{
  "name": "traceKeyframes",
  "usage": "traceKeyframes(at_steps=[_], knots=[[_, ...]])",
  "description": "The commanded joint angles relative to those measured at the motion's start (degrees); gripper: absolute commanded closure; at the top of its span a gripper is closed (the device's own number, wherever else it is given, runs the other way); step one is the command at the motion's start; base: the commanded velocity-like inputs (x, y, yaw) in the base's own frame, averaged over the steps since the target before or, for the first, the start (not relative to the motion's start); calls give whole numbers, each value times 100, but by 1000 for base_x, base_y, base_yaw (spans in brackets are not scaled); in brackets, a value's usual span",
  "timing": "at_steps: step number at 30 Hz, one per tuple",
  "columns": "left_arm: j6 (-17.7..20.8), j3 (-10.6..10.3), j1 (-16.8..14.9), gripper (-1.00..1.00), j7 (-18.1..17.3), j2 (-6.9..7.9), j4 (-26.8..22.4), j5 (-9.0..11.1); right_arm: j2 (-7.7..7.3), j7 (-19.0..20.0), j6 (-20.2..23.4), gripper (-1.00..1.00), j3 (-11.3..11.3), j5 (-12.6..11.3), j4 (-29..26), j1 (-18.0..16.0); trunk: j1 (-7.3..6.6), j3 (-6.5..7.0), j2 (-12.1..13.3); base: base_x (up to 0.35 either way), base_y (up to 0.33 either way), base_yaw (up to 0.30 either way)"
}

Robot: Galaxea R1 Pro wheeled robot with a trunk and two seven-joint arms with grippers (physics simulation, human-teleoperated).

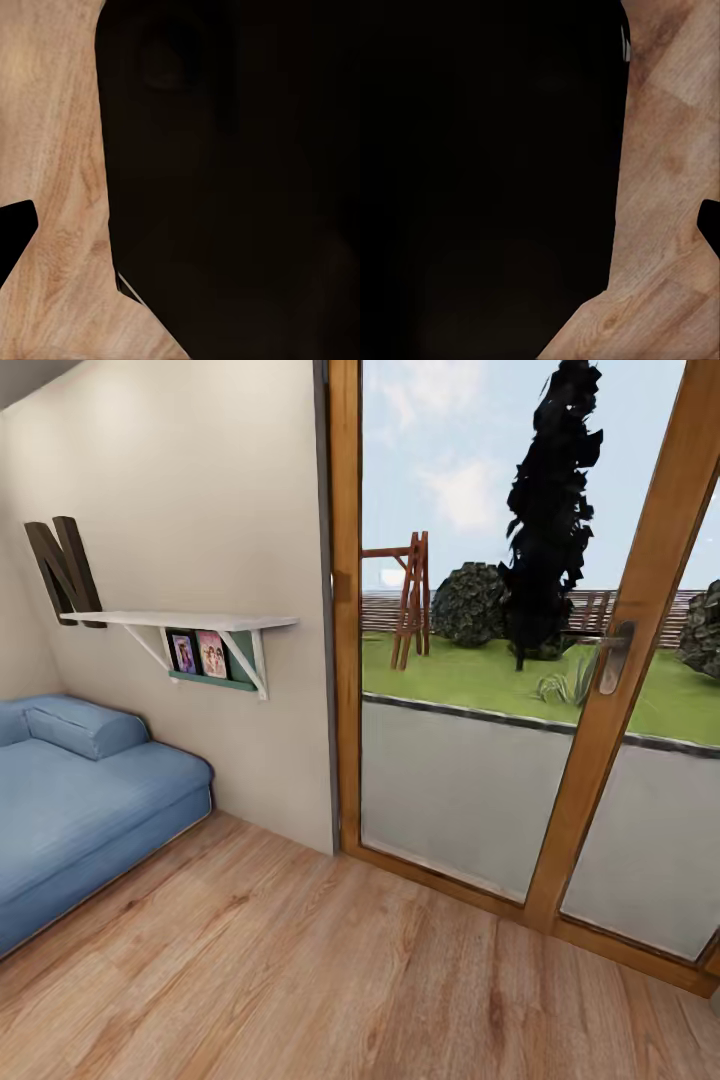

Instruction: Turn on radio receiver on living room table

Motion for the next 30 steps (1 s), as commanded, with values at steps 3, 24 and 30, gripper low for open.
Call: traceKeyframes(at_steps=[3,24,30], knots=[[-22,-13,7,-100,-8,10,-43,16,-1,0,-8,-100,-14,7,-8,7,1,0,1,0,0,3],[-33,11,9,-100,-8,35,-130,16,-17,-8,-254,-100,-16,0,-8,7,1,0,1,0,0,144],[-33,13,10,-100,-8,35,-130,21,-17,-8,-254,-100,-16,0,-8,7,1,0,1,0,0,280]])
